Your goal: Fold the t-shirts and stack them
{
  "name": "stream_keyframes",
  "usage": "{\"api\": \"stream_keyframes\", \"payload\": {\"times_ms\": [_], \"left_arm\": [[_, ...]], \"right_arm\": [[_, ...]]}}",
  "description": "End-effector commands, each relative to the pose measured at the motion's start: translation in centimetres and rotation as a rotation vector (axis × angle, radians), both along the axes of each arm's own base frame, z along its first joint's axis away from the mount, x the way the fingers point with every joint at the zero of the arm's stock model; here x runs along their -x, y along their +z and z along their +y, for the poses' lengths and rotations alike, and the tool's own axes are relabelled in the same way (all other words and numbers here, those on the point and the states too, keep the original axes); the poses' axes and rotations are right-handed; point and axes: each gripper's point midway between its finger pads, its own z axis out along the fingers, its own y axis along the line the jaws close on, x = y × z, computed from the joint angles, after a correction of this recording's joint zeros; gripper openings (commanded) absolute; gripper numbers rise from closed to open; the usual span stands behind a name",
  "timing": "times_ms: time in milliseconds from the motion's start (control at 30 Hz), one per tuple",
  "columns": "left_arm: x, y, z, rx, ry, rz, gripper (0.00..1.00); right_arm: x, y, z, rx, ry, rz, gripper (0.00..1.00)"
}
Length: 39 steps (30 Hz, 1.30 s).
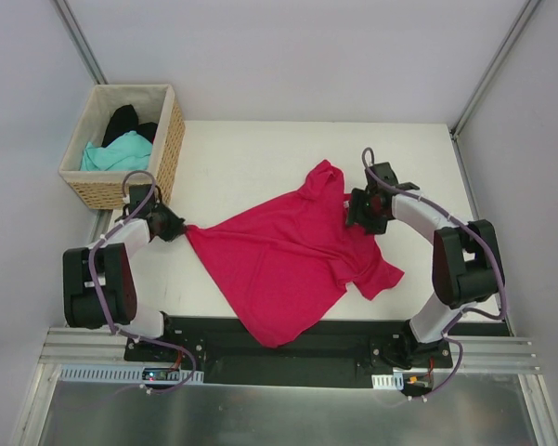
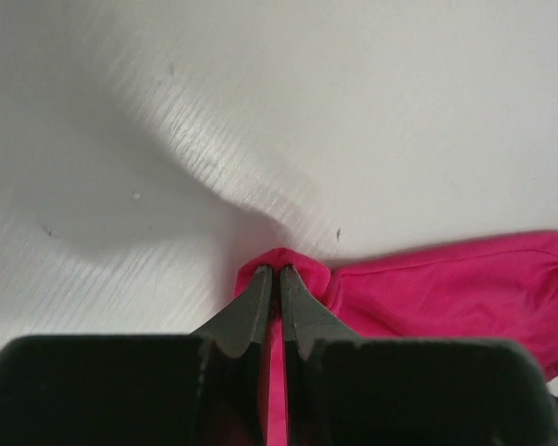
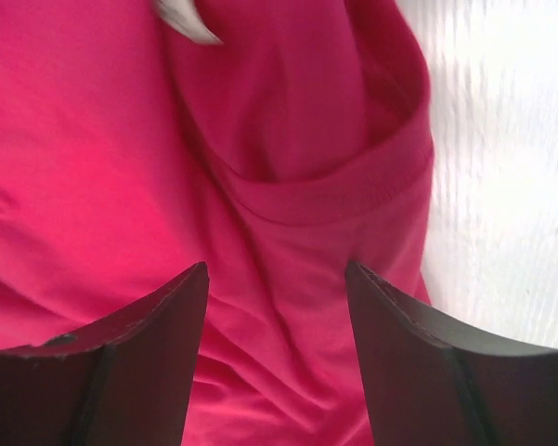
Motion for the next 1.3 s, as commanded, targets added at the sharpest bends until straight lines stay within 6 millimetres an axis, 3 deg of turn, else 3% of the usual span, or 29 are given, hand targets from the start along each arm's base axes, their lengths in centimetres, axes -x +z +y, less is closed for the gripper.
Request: {"api": "stream_keyframes", "payload": {"times_ms": [0, 67, 167, 267, 300, 367, 433, 467, 533, 633, 733, 767, 800, 833, 867, 900, 933, 1033, 1133, 1200, 1267], "left_arm": [[-3.6, 2.5, -0.8, -0.035, -0.087, -0.105, 0.0], [-4.9, 3.1, -1.3, -0.062, -0.118, -0.126, 0.0], [-6.3, 3.4, -2.4, -0.066, -0.142, -0.131, 0.0], [-8.1, 3.2, -3.1, -0.082, -0.136, -0.127, 0.0], [-8.7, 3.3, -3.2, -0.089, -0.135, -0.13, 0.0], [-10.5, 3.4, -3.6, -0.082, -0.133, -0.136, 0.0], [-12.0, 3.1, -3.5, -0.09, -0.132, -0.135, 0.0], [-13.0, 4.2, -5.3, -0.091, -0.17, -0.167, 0.0], [-14.1, 4.5, -5.7, -0.103, -0.181, -0.168, 0.0], [-14.1, 4.6, -6.4, -0.099, -0.189, -0.168, 0.0], [-13.0, 4.4, -6.8, -0.1, -0.21, -0.158, 0.0], [-12.6, 4.5, -7.0, -0.091, -0.224, -0.161, 0.0], [-12.2, 5.0, -7.5, -0.099, -0.257, -0.176, 0.0], [-11.5, 4.8, -7.8, -0.115, -0.28, -0.172, 0.0], [-11.2, 4.5, -7.0, -0.181, -0.255, -0.156, 0.0], [-10.3, 5.1, -6.9, -0.22, -0.256, -0.15, 0.0], [-9.3, 4.3, -6.2, -0.241, -0.231, -0.114, 0.0], [-7.4, 3.3, -2.7, -0.321, -0.114, -0.044, 0.0], [-6.0, 3.1, 0.7, -0.368, -0.03, -0.006, 0.0], [-5.9, 4.3, 1.3, -0.4, -0.053, -0.037, 0.0], [-6.0, 5.5, 0.3, -0.403, -0.121, -0.077, 0.0]], "right_arm": [[2.7, -1.2, -1.4, 0.045, -0.007, 0.046, 0.64], [3.5, -1.7, -2.5, 0.096, -0.028, 0.05, 0.63], [4.9, -2.6, -3.6, 0.133, -0.053, 0.076, 0.5], [6.1, -3.1, -3.7, 0.119, -0.079, 0.1, 0.17], [6.5, -3.1, -3.7, 0.112, -0.107, 0.108, 0.01], [8.4, -3.6, -4.1, 0.116, -0.13, 0.138, 0.01], [9.8, -2.6, -4.2, 0.103, -0.157, 0.13, 0.01], [10.9, -2.7, -4.5, 0.11, -0.164, 0.142, 0.01], [12.1, -1.3, -4.5, 0.109, -0.171, 0.107, 0.01], [13.5, 0.0, -4.9, 0.107, -0.176, 0.097, 0.01], [12.5, 2.0, -4.7, 0.101, -0.156, 0.057, 0.01], [11.8, 2.7, -4.8, 0.109, -0.128, 0.037, 0.1], [9.7, 5.2, -4.3, 0.089, -0.123, -0.027, 0.17], [8.5, 6.0, -4.4, 0.078, -0.118, -0.031, 0.23], [7.4, 6.9, -4.4, 0.074, -0.103, -0.042, 0.33], [5.2, 10.1, -4.1, 0.047, -0.1, -0.11, 0.34], [4.0, 10.3, -4.1, 0.03, -0.1, -0.096, 0.35], [1.1, 14.0, -3.9, 0.022, -0.062, -0.188, 0.37], [0.1, 14.4, -4.0, 0.028, -0.047, -0.199, 0.39], [0.2, 13.8, -3.5, -0.004, -0.035, -0.179, 0.39], [0.5, 12.7, -3.5, -0.012, -0.036, -0.15, 0.39]]}}
